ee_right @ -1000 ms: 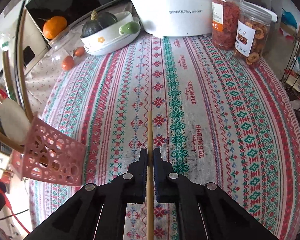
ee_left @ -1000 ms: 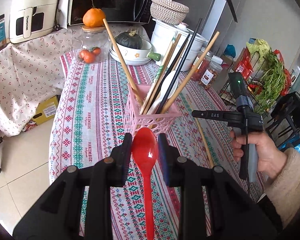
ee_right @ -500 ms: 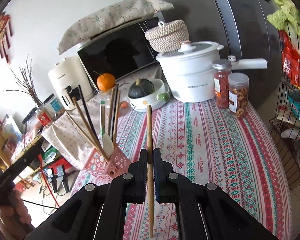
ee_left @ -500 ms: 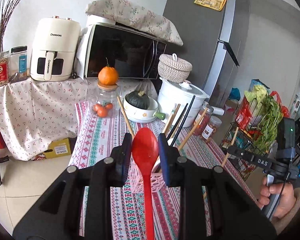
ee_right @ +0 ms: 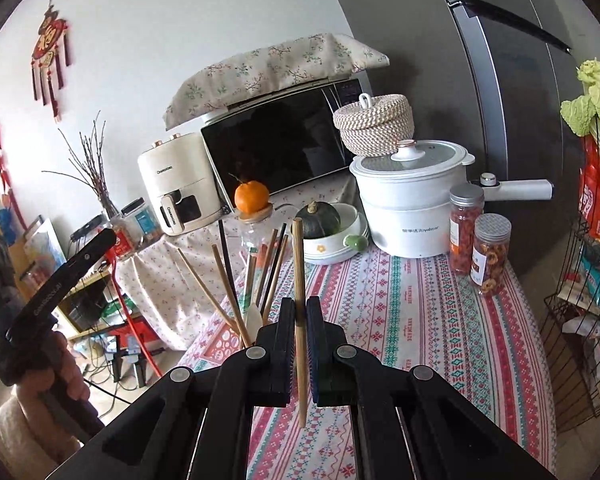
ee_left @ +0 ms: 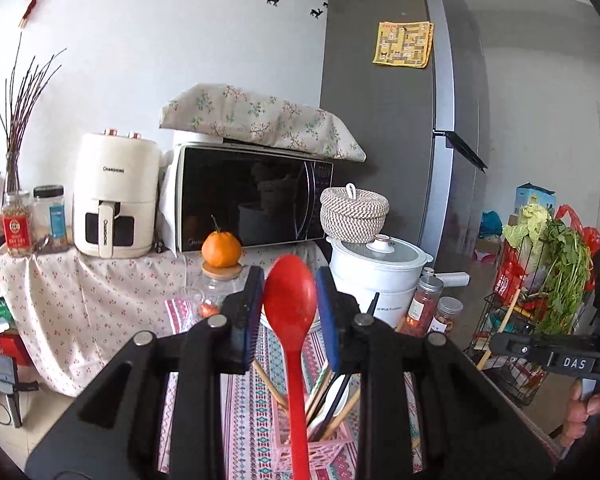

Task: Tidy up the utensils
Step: 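Lift and carry the red spoon and chopstick over the basket with both tools, then open the left tool to drop the red spoon, then the right tool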

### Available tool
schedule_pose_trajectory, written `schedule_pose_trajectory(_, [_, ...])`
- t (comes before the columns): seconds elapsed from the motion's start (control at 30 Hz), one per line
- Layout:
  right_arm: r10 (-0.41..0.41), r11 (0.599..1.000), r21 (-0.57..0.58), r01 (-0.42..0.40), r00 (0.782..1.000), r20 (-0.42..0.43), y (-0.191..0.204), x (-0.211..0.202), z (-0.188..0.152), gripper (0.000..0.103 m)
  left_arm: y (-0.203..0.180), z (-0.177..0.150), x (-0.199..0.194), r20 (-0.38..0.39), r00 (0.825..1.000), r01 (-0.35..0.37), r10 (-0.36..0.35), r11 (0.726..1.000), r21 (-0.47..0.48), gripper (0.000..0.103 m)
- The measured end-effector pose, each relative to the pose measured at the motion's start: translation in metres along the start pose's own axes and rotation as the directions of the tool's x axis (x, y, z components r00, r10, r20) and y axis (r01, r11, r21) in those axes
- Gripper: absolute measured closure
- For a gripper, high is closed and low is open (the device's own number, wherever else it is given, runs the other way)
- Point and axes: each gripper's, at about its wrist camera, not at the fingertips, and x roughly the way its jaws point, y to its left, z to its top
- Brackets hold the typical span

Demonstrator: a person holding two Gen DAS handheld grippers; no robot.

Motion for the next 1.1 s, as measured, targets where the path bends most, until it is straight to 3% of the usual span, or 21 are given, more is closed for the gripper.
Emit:
schedule_pose_trajectory(0.23, [0.039, 0.999, -0.019, -0.039, 0.999, 0.006, -0.002, -0.003, 0.003, 0.097, -0.02, -0.003, 0.028, 0.073, 0.996, -0.056, 0.05, 0.995, 0.084, 0.075])
schedule_pose_trajectory(0.53, [0.039, 0.999, -0.016, -0.039, 0.999, -0.003, -0.007, 0.003, 0.002, 0.097, -0.014, -0.028, 0.065, 0.021, 0.994, -0.109, 0.108, 0.993, 0.038, 0.074])
schedule_pose_trajectory(0.63, [0.043, 0.999, -0.013, -0.043, 0.999, -0.003, -0.006, 0.005, 0.002, 0.097, -0.009, -0.034, 0.069, -0.022, 0.994, -0.107, 0.108, 0.994, 0.026, 0.072])
schedule_pose_trajectory(0.73, [0.048, 0.999, -0.011, -0.048, 0.999, -0.003, -0.004, 0.006, 0.003, 0.097, -0.004, -0.033, 0.07, -0.086, 0.993, -0.08, 0.08, 0.997, -0.004, 0.057])
schedule_pose_trajectory(0.87, [0.066, 0.998, -0.013, -0.066, 0.998, 0.001, 0.003, 0.006, 0.005, 0.097, 0.005, -0.026, 0.059, -0.179, 0.983, -0.054, 0.044, 0.997, -0.049, 0.053])
schedule_pose_trajectory(0.97, [0.086, 0.996, -0.021, -0.086, 0.996, 0.007, 0.012, 0.003, 0.007, 0.097, 0.014, -0.024, 0.046, -0.256, 0.966, -0.053, 0.031, 0.995, -0.079, 0.041])
schedule_pose_trajectory(1.1, [0.114, 0.993, -0.037, -0.113, 0.993, 0.013, 0.028, -0.003, 0.011, 0.097, 0.031, -0.031, 0.027, -0.39, 0.92, -0.09, 0.034, 0.988, -0.126, 0.028])
